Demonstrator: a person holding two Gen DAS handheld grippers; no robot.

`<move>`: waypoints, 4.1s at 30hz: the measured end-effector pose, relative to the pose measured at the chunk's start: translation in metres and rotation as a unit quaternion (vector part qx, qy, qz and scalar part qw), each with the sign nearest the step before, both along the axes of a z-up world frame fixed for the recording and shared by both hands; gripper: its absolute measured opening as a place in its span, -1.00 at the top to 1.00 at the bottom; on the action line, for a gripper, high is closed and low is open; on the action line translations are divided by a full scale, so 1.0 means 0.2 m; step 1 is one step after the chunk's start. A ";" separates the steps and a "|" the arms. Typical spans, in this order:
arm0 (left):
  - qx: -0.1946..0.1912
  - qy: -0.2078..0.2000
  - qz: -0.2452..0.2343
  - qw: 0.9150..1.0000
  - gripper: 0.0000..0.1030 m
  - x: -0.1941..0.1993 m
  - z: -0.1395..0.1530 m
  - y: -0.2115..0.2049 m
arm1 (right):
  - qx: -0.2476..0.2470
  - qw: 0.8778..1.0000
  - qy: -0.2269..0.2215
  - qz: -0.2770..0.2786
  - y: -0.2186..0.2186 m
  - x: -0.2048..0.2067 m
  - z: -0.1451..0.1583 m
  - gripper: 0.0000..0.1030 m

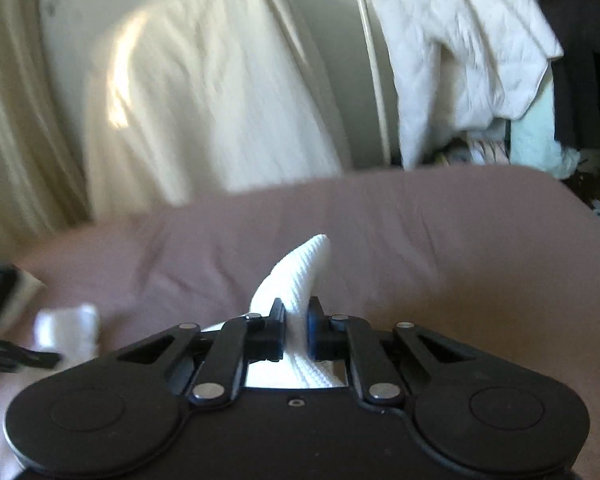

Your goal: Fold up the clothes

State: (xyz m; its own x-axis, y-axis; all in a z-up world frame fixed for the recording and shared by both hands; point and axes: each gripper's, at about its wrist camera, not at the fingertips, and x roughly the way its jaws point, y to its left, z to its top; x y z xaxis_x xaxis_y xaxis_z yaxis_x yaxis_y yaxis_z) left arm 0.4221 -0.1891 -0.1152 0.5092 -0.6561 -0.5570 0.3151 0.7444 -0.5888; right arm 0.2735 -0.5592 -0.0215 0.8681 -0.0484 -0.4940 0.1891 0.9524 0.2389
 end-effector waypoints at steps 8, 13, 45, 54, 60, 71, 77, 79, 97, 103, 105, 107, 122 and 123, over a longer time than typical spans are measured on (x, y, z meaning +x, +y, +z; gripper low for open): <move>0.012 -0.087 -0.125 0.988 0.91 -0.84 0.13 0.10 | -0.056 0.994 0.084 -0.046 0.11 -0.64 -0.08 0.79; 0.115 -0.027 -0.184 0.976 0.88 -1.08 -0.01 0.11 | -0.050 0.986 0.156 -0.024 0.14 -0.89 -0.21 0.58; 0.120 -0.120 -0.126 0.977 -0.14 -1.28 0.31 0.18 | 0.136 0.978 0.076 -0.140 0.17 -1.04 -0.16 -0.23; 0.229 -0.079 -0.202 0.949 0.28 -1.29 0.16 -0.07 | 0.152 0.961 0.130 -0.189 0.15 -1.01 -0.24 -0.36; 0.179 -0.079 -0.065 0.978 0.85 -1.27 0.32 0.15 | 0.197 0.965 0.072 -0.159 0.14 -1.00 -0.19 -0.36; 0.117 0.045 0.051 0.991 0.86 -1.43 0.15 0.61 | -0.031 0.993 0.080 -0.084 0.35 -0.99 -0.10 -0.25; 0.125 0.032 0.060 0.990 0.86 -1.44 0.13 0.61 | 0.011 0.997 0.071 -0.036 0.39 -0.99 -0.10 -0.26; 0.121 0.021 0.067 0.990 0.86 -1.44 0.18 0.62 | 0.002 0.997 0.078 -0.017 0.44 -0.96 -0.11 -0.26; 0.095 -0.082 0.058 0.990 0.87 -1.49 0.47 0.64 | -0.165 0.983 0.032 -0.076 0.31 -1.06 0.23 0.90; 0.107 -0.018 0.091 0.990 0.88 -1.56 0.31 0.78 | -0.117 0.986 0.084 -0.080 0.19 -1.38 0.13 0.88; 0.122 0.021 0.088 0.988 0.89 -1.57 0.20 0.80 | -0.117 0.982 0.121 -0.088 0.16 -1.40 0.00 0.87; 0.122 0.050 0.076 0.988 0.89 -1.59 0.12 0.81 | -0.080 0.986 0.120 -0.087 0.14 -1.41 -0.07 0.83; 0.219 -0.072 -0.083 0.970 -0.57 -1.68 0.09 0.48 | 0.010 0.985 0.128 -0.113 0.09 -1.38 -0.28 0.07; 0.250 -0.076 -0.093 0.961 -0.57 -1.67 0.07 0.43 | 0.020 0.985 0.126 -0.119 0.08 -1.37 -0.31 0.07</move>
State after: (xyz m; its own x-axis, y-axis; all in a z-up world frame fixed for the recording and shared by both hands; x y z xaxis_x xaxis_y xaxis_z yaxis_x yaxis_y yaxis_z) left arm 0.0879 -0.1032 -0.1018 0.5097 -0.4137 -0.7544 0.5237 0.8448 -0.1095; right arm -0.0010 -0.5435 -0.0833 0.6841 -0.2126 -0.6977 0.4644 0.8646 0.1918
